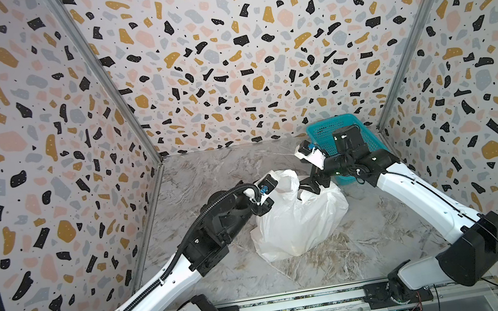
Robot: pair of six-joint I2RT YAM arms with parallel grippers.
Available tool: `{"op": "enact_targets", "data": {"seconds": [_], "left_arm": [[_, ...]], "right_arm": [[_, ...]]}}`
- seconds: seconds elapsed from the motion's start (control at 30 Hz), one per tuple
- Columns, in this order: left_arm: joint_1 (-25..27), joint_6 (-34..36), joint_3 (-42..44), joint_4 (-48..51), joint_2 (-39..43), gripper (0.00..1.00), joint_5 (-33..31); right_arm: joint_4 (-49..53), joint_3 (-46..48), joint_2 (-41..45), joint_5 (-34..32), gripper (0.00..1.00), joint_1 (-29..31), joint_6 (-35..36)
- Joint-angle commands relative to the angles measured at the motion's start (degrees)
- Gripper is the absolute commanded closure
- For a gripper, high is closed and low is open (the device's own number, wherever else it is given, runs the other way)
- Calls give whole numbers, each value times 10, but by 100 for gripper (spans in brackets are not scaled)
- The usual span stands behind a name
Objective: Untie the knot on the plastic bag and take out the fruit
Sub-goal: 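Spread the bag opening with both grippers to expose the fruit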
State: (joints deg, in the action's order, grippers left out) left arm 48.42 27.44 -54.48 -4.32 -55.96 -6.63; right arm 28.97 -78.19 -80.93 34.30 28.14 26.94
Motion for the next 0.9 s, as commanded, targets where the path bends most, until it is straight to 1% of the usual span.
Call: {"op": "enact_targets", "data": {"seconds": [0.0,0.1,0.17,0.2,0.23,0.3,0.33,0.4,0.43,0.5,0.53,0.63,0.73,0.77,0.8,0.83,0.87], "left_arm": [[-4,4,-1,-33,17,100,10],[-3,1,2,-31,21,100,19],[-4,-3,4,-30,23,100,26],[-4,-3,4,-28,23,100,27],[-4,-3,5,-26,24,100,26],[-4,-2,8,-25,28,100,22],[-4,-3,11,-24,31,100,18],[-4,-4,19,-23,36,100,12],[-4,-5,24,-23,39,100,7],[-4,-6,36,-25,44,100,-8],[-5,-7,42,-27,47,100,-18],[-10,-8,58,-36,51,100,-54],[-25,-19,54,-30,43,100,-75],[-30,-27,48,-25,39,93,-81],[-34,-42,38,-15,32,74,-90],[-40,-63,24,0,25,42,-101],[-43,-81,11,13,20,28,-110]], "right_arm": [[24,-30,-2,22,0,20,80],[18,-38,-23,9,1,41,94],[3,-48,-44,-1,0,49,85],[2,-56,-53,5,3,50,82],[1,-63,-64,7,14,50,76],[5,-76,-79,5,46,50,67],[4,-78,-83,-5,67,49,59],[-4,-76,-84,-11,94,42,43],[-18,-73,-82,-22,100,37,25],[-41,-68,-73,-36,100,22,-5],[-56,-66,-68,-58,100,17,-22],[-73,-69,-56,-104,100,4,-45],[-66,-85,-50,-121,100,-6,-58],[-60,-94,-50,-130,100,-6,-62],[-50,-103,-53,-137,100,-6,-69],[-39,-114,-56,-142,100,-6,-75],[-30,-122,-60,-146,100,-6,-82]]}}
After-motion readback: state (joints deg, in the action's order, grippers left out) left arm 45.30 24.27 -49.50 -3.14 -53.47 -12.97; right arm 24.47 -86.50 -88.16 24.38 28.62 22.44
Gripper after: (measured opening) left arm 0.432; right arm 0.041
